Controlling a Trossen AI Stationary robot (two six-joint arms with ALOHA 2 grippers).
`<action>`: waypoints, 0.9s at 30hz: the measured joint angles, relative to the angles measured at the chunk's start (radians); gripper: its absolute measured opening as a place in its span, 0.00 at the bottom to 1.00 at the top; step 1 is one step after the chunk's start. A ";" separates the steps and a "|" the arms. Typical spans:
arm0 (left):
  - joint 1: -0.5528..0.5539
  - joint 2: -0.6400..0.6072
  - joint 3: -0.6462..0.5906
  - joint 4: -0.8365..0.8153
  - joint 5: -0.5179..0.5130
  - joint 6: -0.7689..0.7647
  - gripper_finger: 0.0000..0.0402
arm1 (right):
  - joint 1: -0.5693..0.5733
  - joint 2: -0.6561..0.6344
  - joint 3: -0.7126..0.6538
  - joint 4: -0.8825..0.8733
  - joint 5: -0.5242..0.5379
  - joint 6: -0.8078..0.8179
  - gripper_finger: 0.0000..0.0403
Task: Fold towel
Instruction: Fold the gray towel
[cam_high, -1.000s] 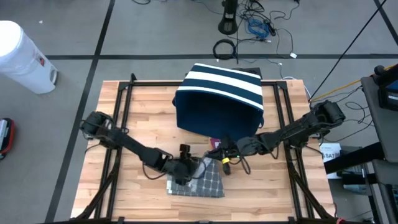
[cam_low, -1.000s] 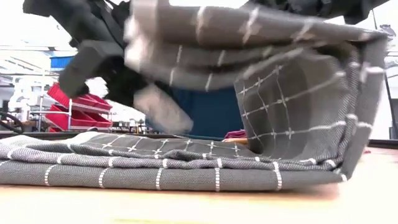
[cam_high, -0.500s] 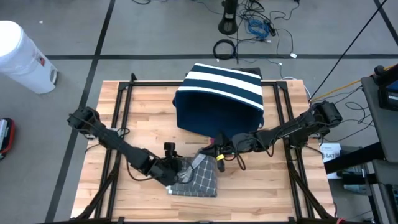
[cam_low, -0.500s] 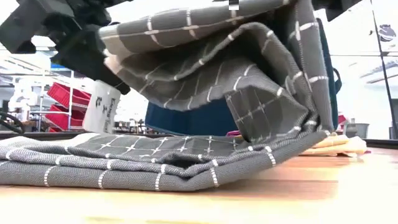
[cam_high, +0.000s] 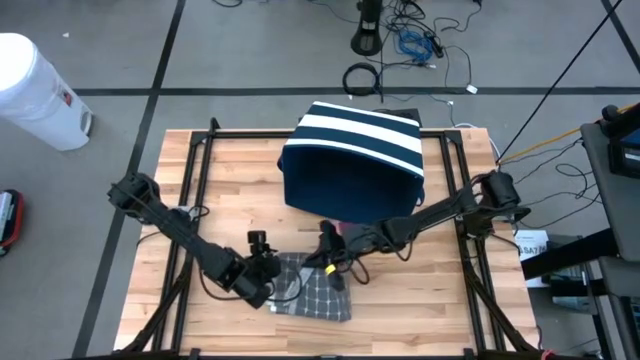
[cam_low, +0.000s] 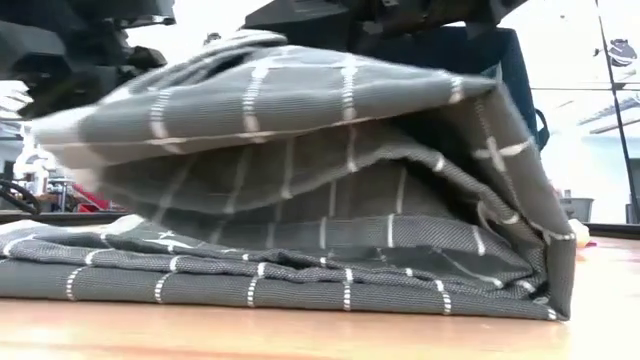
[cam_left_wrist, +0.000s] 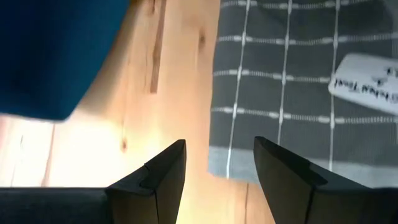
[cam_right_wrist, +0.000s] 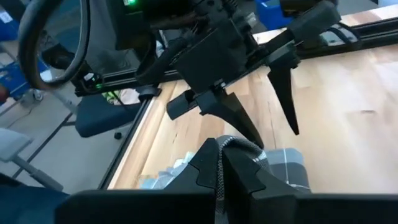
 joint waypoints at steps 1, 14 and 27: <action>-0.010 0.000 0.000 -0.020 0.000 -0.020 0.48 | -0.002 0.016 0.025 -0.014 -0.002 -0.007 0.00; -0.154 0.000 0.000 -0.107 -0.026 -0.168 0.48 | -0.053 0.141 0.207 -0.125 -0.096 -0.036 0.00; -0.145 0.000 0.000 -0.105 -0.015 -0.149 0.48 | -0.040 0.174 0.207 -0.088 -0.232 -0.105 0.22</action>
